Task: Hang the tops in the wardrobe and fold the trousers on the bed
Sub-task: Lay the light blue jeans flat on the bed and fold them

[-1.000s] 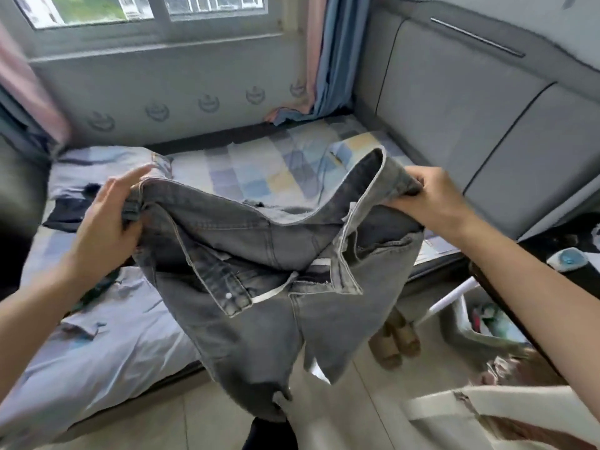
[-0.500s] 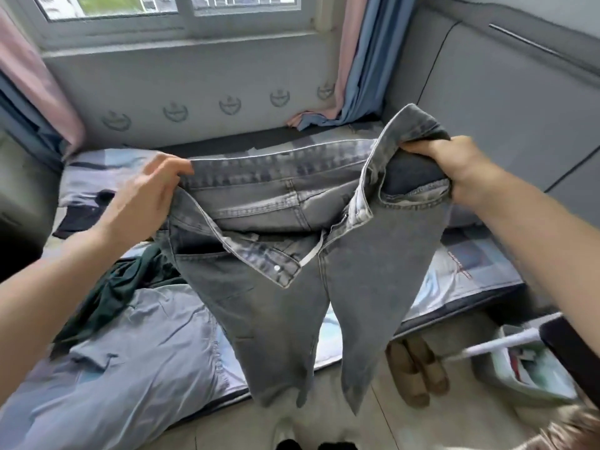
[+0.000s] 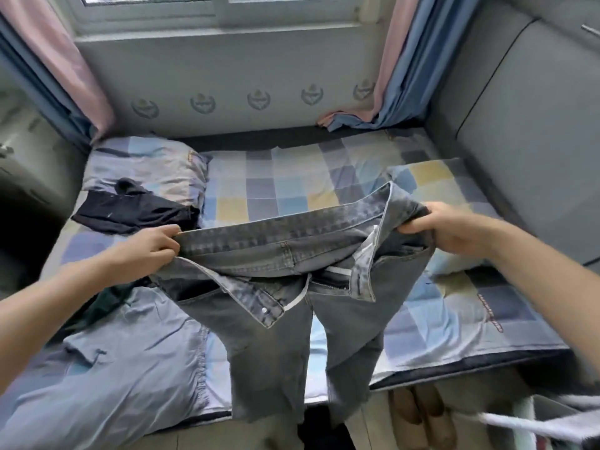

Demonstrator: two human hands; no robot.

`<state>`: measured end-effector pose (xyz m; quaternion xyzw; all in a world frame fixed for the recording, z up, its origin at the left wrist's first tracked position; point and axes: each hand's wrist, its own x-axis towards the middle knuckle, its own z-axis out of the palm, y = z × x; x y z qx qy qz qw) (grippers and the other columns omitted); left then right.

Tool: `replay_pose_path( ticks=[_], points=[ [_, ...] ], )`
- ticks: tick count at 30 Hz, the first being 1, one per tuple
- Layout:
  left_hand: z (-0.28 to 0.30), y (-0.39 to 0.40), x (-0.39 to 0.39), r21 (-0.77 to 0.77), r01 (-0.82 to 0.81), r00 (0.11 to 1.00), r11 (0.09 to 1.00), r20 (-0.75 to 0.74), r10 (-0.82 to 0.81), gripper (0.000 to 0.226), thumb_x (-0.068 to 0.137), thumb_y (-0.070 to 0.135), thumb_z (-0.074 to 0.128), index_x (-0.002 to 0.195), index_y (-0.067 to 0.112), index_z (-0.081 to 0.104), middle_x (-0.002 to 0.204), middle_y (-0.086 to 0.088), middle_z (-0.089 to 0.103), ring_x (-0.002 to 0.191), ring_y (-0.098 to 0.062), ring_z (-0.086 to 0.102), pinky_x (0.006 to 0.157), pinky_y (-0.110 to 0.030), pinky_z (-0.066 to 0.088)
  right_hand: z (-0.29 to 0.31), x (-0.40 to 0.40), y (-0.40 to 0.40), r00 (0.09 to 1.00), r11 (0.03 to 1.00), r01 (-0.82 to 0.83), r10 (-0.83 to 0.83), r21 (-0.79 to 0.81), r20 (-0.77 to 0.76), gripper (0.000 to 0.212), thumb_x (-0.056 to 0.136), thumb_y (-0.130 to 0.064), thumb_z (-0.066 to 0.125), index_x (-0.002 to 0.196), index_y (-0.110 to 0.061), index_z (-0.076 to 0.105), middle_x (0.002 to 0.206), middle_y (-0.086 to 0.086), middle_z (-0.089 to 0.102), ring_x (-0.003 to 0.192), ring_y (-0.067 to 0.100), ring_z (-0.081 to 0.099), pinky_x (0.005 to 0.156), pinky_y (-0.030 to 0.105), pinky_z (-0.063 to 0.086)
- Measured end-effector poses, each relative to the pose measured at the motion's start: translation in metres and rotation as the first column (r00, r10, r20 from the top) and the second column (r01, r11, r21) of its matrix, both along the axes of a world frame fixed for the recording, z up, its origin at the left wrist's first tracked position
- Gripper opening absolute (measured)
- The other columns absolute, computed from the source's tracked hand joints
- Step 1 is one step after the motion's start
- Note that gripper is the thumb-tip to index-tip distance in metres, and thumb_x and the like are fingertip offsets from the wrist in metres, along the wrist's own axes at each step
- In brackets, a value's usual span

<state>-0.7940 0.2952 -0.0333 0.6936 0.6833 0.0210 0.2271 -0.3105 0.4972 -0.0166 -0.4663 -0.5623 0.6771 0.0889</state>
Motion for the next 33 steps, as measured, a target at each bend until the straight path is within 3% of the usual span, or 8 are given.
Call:
replay_pose_path(
  ticks=[6,9,11,15,19,25,30,33],
  points=[
    [-0.019,0.017,0.037,-0.028,0.073,0.997,0.997,-0.035,-0.074,0.040,0.086,0.042,0.068,0.058,0.020,0.049,0.085,0.005,0.042,0.073,-0.012,0.052,0.070,-0.034,0.044,-0.015,0.008,0.028,0.974,0.990,-0.098,0.074,0.105,0.213,0.053,0.067,-0.053,0.073,0.088,-0.006,0.064,0.084,0.005,0.075,0.078,0.015,0.071,0.069,0.027,0.053],
    [-0.024,0.020,0.035,-0.386,0.040,0.997,0.922,0.070,-0.014,0.037,0.080,0.049,0.073,0.064,0.019,0.058,0.090,0.012,0.047,0.076,-0.008,0.051,0.077,-0.034,0.048,-0.013,0.019,0.042,0.769,0.892,-0.447,0.344,0.068,0.538,0.063,0.070,-0.063,0.071,0.104,-0.010,0.063,0.101,0.004,0.070,0.093,0.017,0.065,0.089,0.039,0.052],
    [-0.014,0.028,0.016,-0.610,0.019,0.959,0.792,0.236,0.159,0.047,0.066,0.062,0.079,0.071,0.017,0.064,0.078,0.006,0.053,0.069,-0.012,0.049,0.062,-0.029,0.044,-0.004,0.021,0.055,0.686,0.822,-0.545,0.550,-0.163,0.476,0.075,0.064,-0.061,0.079,0.116,-0.011,0.060,0.113,0.005,0.069,0.105,0.020,0.065,0.098,0.042,0.049],
    [0.012,0.101,-0.045,-0.423,-0.373,0.705,0.826,0.449,0.549,0.058,0.062,0.045,0.090,0.090,0.001,0.064,0.080,-0.014,0.057,0.072,-0.024,0.053,0.059,-0.029,0.042,-0.001,-0.014,0.112,0.975,0.963,-0.221,0.224,-0.152,-0.001,0.058,0.075,-0.048,0.076,0.109,-0.002,0.066,0.105,0.014,0.072,0.094,0.024,0.071,0.073,0.029,0.057],
    [-0.040,0.174,-0.038,-0.179,-0.636,0.614,0.751,0.473,0.632,0.019,0.082,0.035,0.076,0.077,0.021,0.064,0.064,0.003,0.048,0.060,-0.013,0.050,0.061,-0.028,0.039,-0.064,-0.068,0.166,0.959,0.960,0.280,-0.278,0.035,-0.048,0.031,0.089,-0.034,0.065,0.102,-0.006,0.067,0.091,0.008,0.072,0.068,0.017,0.071,0.056,0.025,0.056],
    [-0.203,0.192,-0.010,-0.194,-0.663,0.629,0.723,0.380,0.679,0.036,0.090,0.011,0.068,0.066,0.015,0.042,0.048,0.008,0.041,0.041,-0.004,0.038,0.040,-0.017,0.035,-0.205,-0.085,0.186,0.968,0.988,0.152,-0.148,-0.002,0.205,0.019,0.094,-0.031,0.060,0.083,-0.016,0.058,0.062,-0.002,0.066,0.049,0.008,0.063,0.042,0.023,0.045],
    [-0.265,0.153,-0.020,-0.531,-0.511,0.561,0.676,0.391,0.730,0.031,0.087,0.010,0.072,0.075,0.013,0.043,0.059,-0.004,0.040,0.049,-0.014,0.037,0.047,-0.024,0.031,-0.251,-0.061,0.171,0.945,0.995,-0.045,0.073,-0.093,0.318,0.032,0.084,-0.036,0.068,0.082,-0.004,0.064,0.067,0.008,0.067,0.057,0.017,0.064,0.052,0.027,0.047],
    [-0.247,0.156,-0.046,-0.680,-0.331,0.531,0.653,0.438,0.725,0.027,0.084,0.016,0.075,0.074,0.019,0.050,0.068,-0.005,0.041,0.057,-0.014,0.038,0.048,-0.024,0.029,-0.238,-0.058,0.183,0.961,0.955,-0.093,0.160,-0.282,0.227,0.042,0.073,-0.034,0.072,0.094,0.002,0.071,0.099,0.020,0.072,0.090,0.033,0.070,0.076,0.043,0.059]
  ],
)
